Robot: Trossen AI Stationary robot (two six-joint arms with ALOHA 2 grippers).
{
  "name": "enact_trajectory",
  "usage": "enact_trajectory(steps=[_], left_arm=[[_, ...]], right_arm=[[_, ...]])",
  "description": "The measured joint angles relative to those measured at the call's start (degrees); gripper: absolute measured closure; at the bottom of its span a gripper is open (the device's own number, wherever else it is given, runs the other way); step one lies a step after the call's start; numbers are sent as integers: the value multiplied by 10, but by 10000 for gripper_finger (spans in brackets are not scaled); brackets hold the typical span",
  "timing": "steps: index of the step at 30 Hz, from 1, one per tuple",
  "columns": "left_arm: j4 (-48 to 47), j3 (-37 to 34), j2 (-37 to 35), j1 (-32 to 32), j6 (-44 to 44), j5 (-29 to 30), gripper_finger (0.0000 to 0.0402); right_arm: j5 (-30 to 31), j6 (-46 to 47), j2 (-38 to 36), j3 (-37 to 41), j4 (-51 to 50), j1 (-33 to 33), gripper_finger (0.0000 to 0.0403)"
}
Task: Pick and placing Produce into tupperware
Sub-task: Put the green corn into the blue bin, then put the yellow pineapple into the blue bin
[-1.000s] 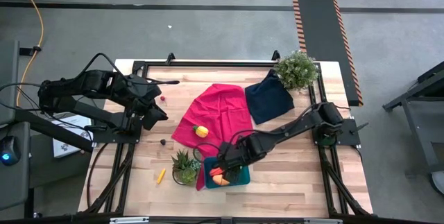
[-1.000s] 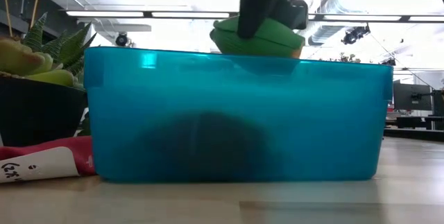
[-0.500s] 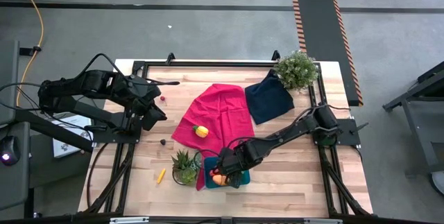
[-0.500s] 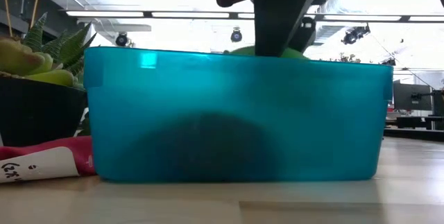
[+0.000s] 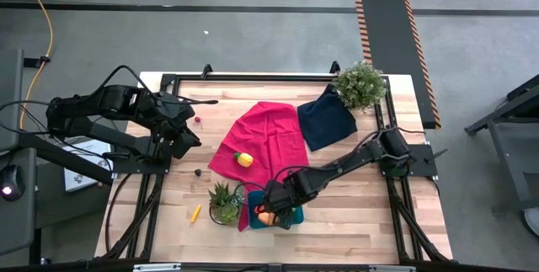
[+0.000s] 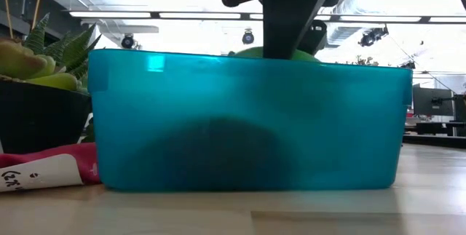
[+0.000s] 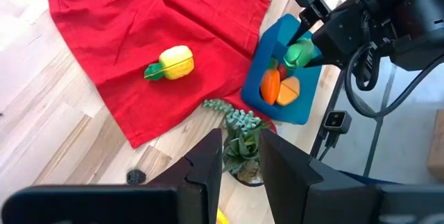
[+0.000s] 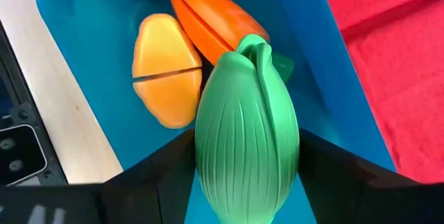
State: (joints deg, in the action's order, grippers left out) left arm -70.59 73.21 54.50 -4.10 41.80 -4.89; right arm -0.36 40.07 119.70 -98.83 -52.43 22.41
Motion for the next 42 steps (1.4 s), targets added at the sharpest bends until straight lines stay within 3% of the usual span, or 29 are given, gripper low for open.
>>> enact_trajectory(steps=[8, 32, 42], left_arm=[[0, 0, 0, 0, -2, 0, 318], [-1, 0, 0, 0, -31, 17, 318], [-3, 0, 0, 0, -30, 15, 318]], right_arm=[[-1, 7, 0, 0, -3, -3, 159], [-2, -1, -1, 0, -4, -3, 157], [-101, -5, -1, 0, -4, -13, 157]])
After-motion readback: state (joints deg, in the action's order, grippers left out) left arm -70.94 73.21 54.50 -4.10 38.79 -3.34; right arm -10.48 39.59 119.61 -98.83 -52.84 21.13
